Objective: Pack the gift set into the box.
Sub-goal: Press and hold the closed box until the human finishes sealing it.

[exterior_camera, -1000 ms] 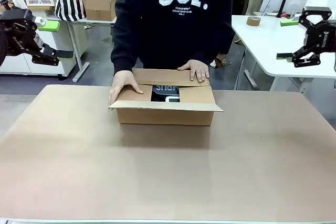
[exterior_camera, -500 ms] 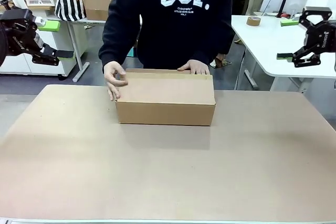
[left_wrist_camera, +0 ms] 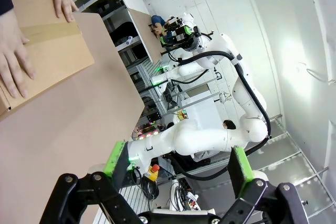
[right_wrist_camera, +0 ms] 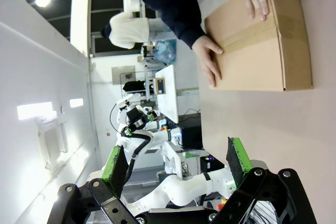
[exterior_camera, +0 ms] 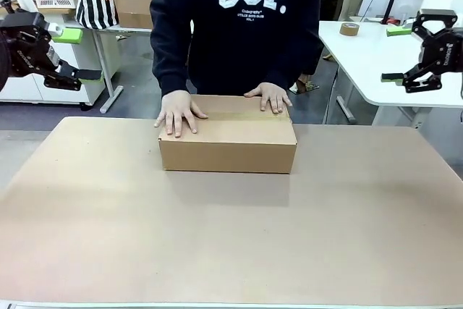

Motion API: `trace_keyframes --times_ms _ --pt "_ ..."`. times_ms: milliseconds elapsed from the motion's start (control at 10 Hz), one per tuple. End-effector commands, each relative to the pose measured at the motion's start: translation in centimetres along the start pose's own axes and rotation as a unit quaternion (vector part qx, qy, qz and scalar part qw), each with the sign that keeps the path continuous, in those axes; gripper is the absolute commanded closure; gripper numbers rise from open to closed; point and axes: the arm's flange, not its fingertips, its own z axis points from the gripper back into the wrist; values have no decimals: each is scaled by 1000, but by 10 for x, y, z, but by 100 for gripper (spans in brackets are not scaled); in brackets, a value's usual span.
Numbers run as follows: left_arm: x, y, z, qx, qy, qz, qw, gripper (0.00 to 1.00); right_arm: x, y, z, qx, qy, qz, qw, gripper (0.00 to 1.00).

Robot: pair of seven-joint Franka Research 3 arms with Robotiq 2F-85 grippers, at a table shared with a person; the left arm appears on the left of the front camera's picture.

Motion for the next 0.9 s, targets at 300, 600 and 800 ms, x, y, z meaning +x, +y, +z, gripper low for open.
trace_keyframes --times_ms 300,600,800 --pt "1 -2 0 -10 -7 0 1000 0 0 1 0 -2 -2 6 1000 0" --pt "1 -2 0 -10 -7 0 1000 0 0 1 0 -2 -2 6 1000 0" --pt "1 -2 0 -10 -7 0 1000 0 0 1 0 -2 -2 6 1000 0"
